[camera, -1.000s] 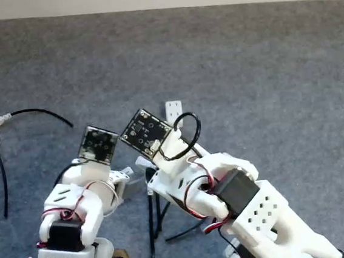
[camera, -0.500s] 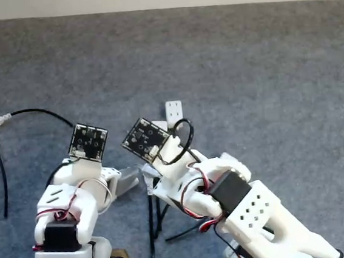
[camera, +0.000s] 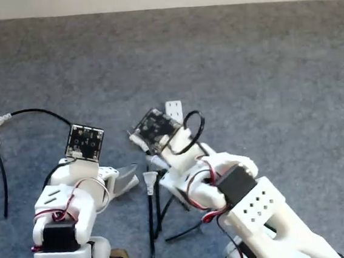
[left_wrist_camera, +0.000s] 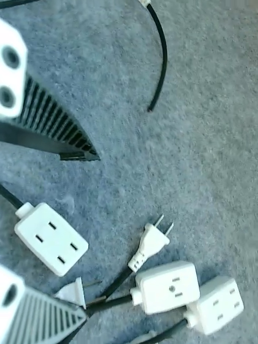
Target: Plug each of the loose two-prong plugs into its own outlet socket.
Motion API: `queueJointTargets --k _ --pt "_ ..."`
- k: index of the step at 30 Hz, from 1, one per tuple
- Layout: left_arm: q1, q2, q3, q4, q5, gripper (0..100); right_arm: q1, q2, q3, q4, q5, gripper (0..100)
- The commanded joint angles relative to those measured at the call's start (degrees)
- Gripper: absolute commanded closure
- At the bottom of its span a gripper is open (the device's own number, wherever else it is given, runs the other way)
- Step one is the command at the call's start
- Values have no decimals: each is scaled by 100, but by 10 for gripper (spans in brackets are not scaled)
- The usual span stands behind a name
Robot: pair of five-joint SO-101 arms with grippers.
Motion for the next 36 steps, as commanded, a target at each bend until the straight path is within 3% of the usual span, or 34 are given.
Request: queueJointTargets --k 1,8,14,27,32,36 --pt "-154 -48 -268 -88 -9 607 215 4 154 -110 193 994" --pt "-119 -22 -593 -255 360 607 -347 4 233 -110 141 994" --pt "708 -4 -365 -255 360 607 -708 4 -136 -92 -44 994" --pt "1385 4 286 -229 325 607 -690 13 -1411 514 -35 994" --pt "1112 -48 242 -229 325 607 -681 13 -1226 505 -18 994" --pt "233 4 -259 -220 325 607 -426 13 -1033 505 141 994"
